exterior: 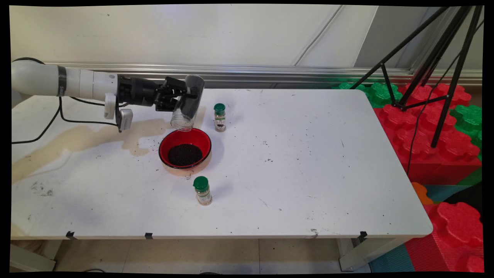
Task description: Pour the black seasoning powder in the red bowl
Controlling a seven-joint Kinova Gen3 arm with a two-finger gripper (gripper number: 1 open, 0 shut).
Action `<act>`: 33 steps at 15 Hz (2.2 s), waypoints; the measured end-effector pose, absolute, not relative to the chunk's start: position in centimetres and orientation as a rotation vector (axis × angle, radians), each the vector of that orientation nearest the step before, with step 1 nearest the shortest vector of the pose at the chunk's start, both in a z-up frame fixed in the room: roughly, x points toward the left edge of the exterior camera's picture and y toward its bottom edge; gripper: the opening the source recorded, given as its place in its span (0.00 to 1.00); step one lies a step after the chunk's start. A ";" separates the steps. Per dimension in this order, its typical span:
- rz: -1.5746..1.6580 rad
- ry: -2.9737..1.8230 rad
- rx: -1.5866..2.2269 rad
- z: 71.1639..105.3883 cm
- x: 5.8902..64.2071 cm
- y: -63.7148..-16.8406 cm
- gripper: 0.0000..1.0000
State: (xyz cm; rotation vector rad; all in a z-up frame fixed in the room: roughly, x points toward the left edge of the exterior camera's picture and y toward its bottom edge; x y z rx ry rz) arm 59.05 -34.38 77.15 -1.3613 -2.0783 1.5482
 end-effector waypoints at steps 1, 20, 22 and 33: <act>1.557 -2.072 -1.377 77.2 59.0 -34.3 0.00; 1.685 -1.955 -1.620 78.1 58.1 -33.6 0.00; 1.695 -1.945 -1.636 78.2 58.1 -33.5 0.00; 1.721 -1.921 -1.673 78.4 58.0 -33.1 0.00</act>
